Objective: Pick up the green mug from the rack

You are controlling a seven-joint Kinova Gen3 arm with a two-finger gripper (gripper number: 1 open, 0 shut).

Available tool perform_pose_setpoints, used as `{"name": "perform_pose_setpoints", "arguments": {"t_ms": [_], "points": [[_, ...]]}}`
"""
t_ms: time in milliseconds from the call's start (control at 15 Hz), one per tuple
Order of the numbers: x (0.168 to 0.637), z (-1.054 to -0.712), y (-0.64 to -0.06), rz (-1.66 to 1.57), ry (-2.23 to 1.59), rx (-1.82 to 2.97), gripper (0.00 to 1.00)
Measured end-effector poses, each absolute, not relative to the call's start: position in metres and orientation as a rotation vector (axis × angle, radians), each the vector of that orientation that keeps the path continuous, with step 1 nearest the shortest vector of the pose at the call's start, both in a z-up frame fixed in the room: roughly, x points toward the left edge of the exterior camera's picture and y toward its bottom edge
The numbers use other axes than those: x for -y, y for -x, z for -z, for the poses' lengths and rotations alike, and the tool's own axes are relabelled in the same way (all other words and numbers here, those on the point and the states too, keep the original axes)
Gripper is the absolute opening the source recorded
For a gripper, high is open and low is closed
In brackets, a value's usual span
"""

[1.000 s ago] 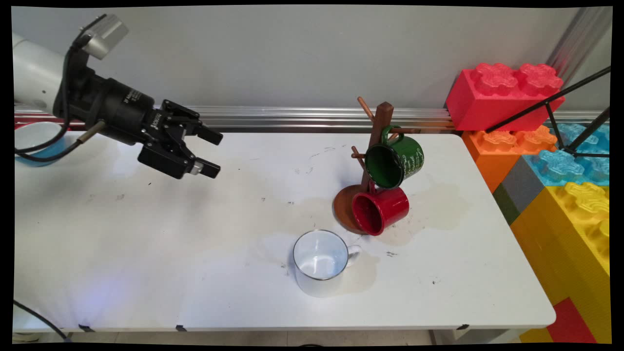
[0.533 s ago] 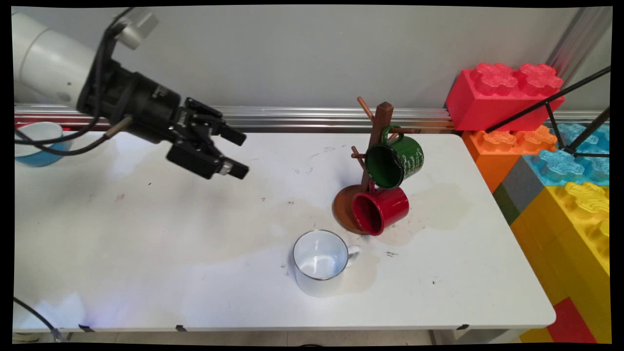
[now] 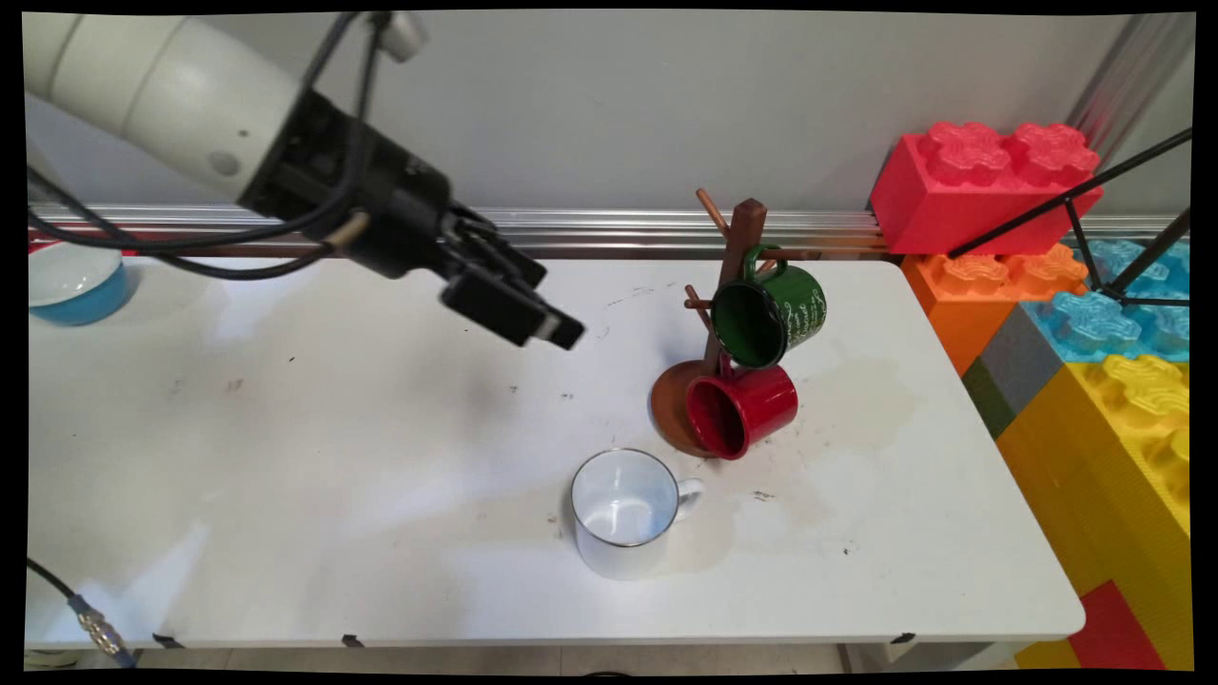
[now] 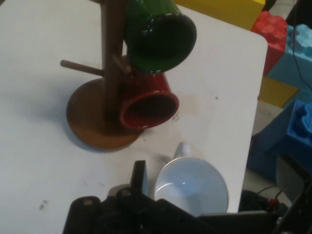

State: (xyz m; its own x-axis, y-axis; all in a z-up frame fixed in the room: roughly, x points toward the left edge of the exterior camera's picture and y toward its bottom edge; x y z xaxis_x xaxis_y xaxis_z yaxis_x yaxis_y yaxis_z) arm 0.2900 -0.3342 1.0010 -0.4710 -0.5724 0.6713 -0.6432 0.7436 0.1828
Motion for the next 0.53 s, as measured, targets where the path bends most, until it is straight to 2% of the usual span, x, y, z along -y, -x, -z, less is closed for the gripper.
{"name": "perform_pose_setpoints", "arguments": {"t_ms": [533], "points": [[0.335, -1.005, -0.218, -0.119, -1.096, 2.149, 1.0]]}}
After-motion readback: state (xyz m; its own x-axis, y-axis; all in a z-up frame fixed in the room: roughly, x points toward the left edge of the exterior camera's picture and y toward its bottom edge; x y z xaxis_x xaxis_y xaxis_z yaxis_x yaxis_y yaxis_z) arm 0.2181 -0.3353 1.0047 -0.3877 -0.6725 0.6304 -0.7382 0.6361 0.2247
